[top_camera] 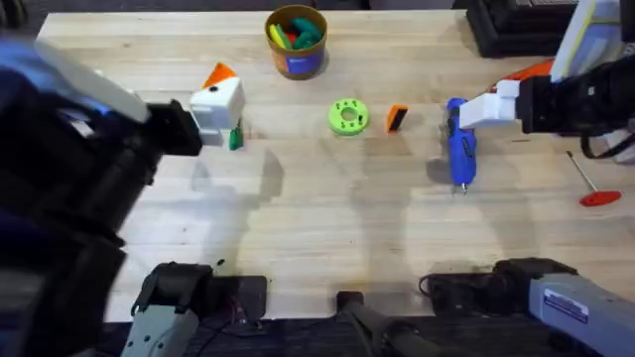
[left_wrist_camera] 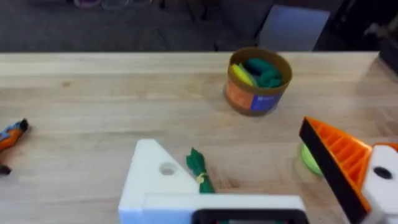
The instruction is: Pick up the gripper from the table and insert it into the empty holder that is missing its gripper. Then pick up a screw, insert it into the mounting hole, and use the screwdriver to tighten it. Finally, clean up the table by picking up the vegetable and placing it into the bucket.
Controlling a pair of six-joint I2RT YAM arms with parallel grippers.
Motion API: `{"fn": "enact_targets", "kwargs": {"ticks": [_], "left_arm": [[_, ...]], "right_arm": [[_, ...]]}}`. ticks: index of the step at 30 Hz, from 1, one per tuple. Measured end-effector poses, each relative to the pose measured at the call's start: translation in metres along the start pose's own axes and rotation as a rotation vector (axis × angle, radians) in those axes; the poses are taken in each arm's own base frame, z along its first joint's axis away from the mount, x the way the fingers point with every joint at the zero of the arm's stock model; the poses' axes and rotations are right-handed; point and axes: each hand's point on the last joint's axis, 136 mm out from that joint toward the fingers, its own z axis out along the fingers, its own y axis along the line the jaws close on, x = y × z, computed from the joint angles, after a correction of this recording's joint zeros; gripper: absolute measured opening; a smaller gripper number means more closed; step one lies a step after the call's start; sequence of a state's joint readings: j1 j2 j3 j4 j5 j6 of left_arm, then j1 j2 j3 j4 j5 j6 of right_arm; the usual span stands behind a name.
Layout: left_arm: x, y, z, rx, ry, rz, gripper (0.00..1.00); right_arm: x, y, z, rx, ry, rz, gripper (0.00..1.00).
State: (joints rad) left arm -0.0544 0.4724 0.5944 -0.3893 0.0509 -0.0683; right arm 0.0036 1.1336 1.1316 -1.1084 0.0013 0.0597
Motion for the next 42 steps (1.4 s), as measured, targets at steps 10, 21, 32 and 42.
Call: {"fn": "enact_targets", "kwargs": {"ticks": [10,21,32,42], "left_arm": [[0.014,-0.006,0.003,0.058,-0.244,0.018,0.986],[0.017,-0.011,-0.010,0.093,-0.414,0.035,0.985],[0.011,-0.012,-0.023,0.100,-0.514,0.044,0.985],[0.015,-0.016,-0.021,0.129,-0.567,0.056,0.985]], "right_arm": [[0.000,0.000,0.000,0.000,0.000,0.000,0.989],[0.000,0.000,0.000,0.000,0.000,0.000,0.989],[0.000,0.000,0.000,0.000,0.000,0.000,0.989],[0.000,0.000,0.000,0.000,0.000,0.000,0.989]]}}
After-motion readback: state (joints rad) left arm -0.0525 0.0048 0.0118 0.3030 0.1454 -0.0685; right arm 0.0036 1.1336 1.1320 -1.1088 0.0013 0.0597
